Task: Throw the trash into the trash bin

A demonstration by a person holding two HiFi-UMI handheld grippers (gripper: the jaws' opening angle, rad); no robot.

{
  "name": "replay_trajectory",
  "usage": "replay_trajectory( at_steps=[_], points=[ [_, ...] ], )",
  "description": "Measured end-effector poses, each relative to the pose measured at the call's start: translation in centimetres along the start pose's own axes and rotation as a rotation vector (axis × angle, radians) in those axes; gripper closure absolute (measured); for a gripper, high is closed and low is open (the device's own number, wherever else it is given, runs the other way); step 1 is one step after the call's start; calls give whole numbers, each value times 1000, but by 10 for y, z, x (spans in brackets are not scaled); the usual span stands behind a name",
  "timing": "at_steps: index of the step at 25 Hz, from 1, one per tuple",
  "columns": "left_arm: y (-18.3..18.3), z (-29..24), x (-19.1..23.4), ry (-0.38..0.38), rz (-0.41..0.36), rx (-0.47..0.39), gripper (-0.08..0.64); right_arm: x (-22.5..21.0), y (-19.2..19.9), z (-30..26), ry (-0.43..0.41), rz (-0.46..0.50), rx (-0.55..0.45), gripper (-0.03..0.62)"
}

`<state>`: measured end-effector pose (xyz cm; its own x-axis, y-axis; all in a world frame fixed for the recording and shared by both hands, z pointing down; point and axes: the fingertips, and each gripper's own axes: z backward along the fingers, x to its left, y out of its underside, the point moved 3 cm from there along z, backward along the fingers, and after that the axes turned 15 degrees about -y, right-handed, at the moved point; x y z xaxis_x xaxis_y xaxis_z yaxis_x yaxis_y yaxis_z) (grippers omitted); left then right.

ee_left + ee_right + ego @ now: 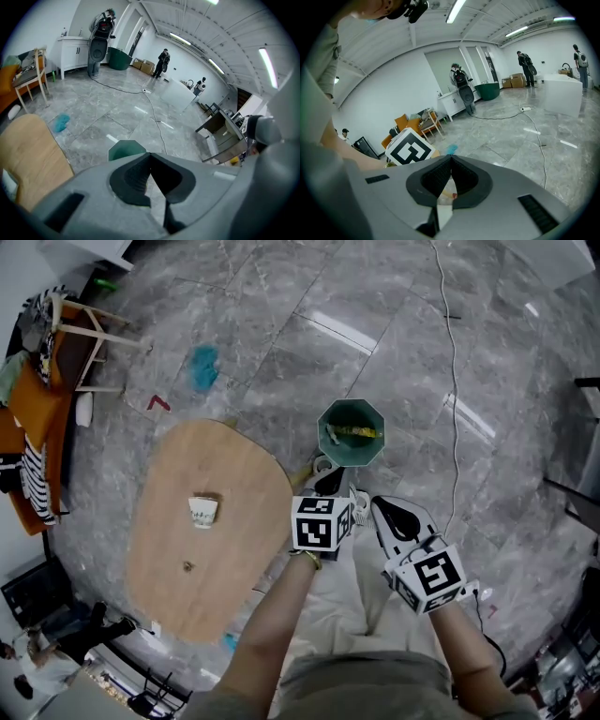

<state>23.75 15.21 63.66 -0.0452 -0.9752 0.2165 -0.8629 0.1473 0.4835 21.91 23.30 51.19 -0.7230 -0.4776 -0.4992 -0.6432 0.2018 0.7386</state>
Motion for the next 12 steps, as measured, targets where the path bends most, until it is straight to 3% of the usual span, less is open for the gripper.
replay_trajectory(
  at_steps=[12],
  points=[
    [-24,59,-28,68,22,-36,551,29,-29,30,-22,58,0,583]
  ],
)
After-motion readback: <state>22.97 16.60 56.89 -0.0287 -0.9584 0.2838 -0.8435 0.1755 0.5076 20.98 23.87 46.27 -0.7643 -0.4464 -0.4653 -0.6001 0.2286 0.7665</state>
